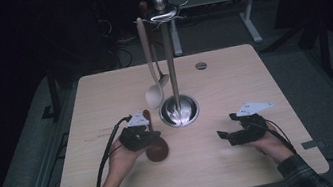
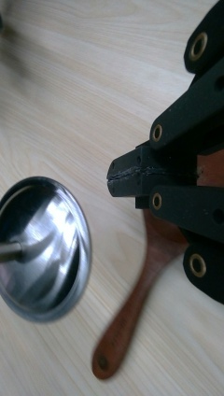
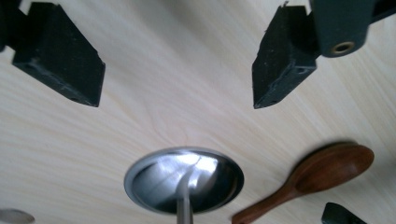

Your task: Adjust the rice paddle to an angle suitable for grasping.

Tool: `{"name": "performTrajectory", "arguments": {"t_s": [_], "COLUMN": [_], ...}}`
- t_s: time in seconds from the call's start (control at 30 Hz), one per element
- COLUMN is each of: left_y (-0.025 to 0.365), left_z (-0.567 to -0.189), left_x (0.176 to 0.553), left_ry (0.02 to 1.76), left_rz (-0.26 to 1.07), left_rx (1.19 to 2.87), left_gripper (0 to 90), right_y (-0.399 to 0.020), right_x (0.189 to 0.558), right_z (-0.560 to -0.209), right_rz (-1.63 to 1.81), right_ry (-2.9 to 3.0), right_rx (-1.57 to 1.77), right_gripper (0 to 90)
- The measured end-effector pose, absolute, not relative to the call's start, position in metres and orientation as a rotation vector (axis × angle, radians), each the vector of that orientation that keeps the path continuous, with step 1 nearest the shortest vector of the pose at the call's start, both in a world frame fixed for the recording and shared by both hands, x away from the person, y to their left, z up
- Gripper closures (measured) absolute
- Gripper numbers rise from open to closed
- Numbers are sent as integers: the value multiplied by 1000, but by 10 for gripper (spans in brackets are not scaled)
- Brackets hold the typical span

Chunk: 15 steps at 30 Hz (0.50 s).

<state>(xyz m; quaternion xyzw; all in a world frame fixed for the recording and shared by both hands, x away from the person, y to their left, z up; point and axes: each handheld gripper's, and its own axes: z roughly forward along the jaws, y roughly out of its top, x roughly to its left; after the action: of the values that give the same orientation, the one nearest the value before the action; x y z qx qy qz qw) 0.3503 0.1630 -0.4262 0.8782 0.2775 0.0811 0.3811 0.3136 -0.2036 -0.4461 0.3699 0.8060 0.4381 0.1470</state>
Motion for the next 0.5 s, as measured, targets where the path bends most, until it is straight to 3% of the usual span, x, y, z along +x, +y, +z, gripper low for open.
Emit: {"name": "performTrajectory", "arguments": {"t_s": [0.5], "left_y": [145], "left_z": [-452], "left_x": [364], "left_ry": [760], "left_rz": [146], "left_rx": [2352], "left_gripper": [897], "right_y": [-216], "right_x": [296], "right_z": [-451], "right_rz": [1260], "right_ry": [2295], "right_rx": [1086], "right_gripper": [154]}}
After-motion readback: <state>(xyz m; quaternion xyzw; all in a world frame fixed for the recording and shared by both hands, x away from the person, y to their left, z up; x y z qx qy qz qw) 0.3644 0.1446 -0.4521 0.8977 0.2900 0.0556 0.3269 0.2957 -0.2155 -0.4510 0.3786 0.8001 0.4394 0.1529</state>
